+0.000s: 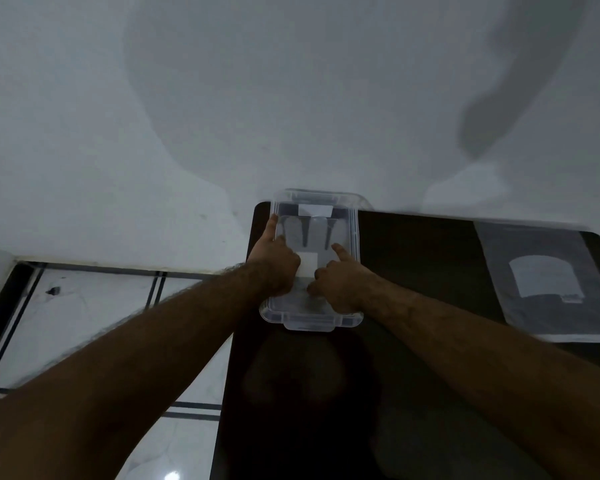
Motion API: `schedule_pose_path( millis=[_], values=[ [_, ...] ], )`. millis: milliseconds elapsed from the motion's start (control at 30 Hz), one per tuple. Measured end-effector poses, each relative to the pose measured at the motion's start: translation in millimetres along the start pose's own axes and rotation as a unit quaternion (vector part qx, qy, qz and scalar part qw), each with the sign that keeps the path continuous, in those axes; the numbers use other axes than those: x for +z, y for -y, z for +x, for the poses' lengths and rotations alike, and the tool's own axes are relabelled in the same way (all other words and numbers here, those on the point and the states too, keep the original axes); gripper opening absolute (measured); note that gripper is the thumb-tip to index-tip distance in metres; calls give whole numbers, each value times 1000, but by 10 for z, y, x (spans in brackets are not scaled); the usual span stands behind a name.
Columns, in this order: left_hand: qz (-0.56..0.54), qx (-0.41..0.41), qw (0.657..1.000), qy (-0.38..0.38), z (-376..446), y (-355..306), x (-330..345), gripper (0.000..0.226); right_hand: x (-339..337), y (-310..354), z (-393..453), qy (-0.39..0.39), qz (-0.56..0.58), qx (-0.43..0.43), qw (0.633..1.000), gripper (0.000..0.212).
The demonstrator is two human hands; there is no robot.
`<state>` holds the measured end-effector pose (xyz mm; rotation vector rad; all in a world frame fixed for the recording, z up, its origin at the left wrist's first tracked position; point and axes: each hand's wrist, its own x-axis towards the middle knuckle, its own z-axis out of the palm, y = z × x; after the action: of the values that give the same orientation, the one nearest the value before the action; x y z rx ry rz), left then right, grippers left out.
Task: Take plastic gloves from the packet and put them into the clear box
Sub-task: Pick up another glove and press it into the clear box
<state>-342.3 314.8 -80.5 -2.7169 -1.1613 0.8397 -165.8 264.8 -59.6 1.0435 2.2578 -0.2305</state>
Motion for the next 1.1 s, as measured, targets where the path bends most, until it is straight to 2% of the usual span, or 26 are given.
schedule_pose_path(
  millis=[133,333,400,567,700,900,967,1100],
  values=[
    [15,7,1000,-3,12,34,-75,38,-21,-29,-28,-5,-6,-14,1000,44],
    [26,-11,999,25,143,131,-136,34,-21,-14,-30,81,-32,-16,996,40],
    [32,-8,999,31,170,163,-140,32,-36,-13,-21,80,-37,-22,996,39],
    [60,4,998,-9,195,195,-190,31,-88,-32,5,64,-23,-25,997,36],
    [68,-7,997,31,192,207,-229,27,-134,-27,4,114,-35,-19,993,37],
    [34,18,998,-47,-56,36,-283,36,-135,-191,-48,-3,-19,8,1000,40],
    [13,44,998,-33,-180,-114,-227,32,-121,-239,-63,6,-27,34,999,41],
    [-17,47,997,52,-360,-332,-171,32,-81,-277,-84,2,2,56,998,39]
  ],
)
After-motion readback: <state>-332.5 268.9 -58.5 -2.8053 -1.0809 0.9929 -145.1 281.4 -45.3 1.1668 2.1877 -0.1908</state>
